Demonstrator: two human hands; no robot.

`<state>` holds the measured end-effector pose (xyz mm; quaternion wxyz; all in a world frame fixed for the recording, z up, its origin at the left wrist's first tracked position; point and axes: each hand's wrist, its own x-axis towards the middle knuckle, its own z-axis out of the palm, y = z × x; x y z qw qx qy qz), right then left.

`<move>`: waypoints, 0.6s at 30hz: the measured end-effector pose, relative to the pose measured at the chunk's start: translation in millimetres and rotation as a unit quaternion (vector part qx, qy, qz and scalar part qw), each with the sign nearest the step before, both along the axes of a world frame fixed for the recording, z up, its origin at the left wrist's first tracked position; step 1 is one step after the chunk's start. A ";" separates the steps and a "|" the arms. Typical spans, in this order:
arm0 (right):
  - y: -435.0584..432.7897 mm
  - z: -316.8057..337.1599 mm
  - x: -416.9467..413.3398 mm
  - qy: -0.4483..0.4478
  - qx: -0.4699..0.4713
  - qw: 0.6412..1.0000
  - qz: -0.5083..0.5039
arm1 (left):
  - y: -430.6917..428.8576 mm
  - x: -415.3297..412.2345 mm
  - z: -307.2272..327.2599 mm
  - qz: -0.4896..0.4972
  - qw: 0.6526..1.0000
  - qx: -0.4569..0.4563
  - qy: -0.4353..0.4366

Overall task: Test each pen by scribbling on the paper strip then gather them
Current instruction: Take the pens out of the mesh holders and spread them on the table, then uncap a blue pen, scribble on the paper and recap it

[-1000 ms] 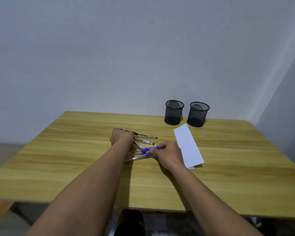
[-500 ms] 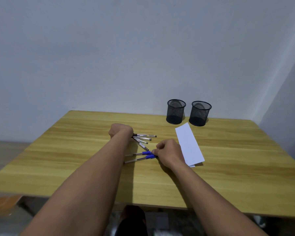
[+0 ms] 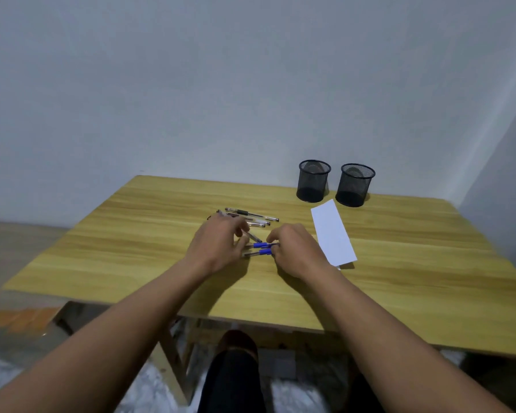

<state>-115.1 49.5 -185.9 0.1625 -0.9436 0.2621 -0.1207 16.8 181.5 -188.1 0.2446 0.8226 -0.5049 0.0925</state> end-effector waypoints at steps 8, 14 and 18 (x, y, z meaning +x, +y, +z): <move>7.5 -9.6 -7.0 0.016 -0.087 0.994 0.056 | 23.7 -14.9 -18.4 -0.001 0.995 0.069 -0.079; 3.6 -12.8 -7.7 0.020 -0.091 0.992 0.085 | 20.3 -15.0 -20.1 0.012 0.988 0.091 -0.127; 1.0 -6.9 -15.5 -0.014 -0.064 0.994 0.083 | 18.3 -12.7 -10.4 0.020 0.980 0.062 -0.186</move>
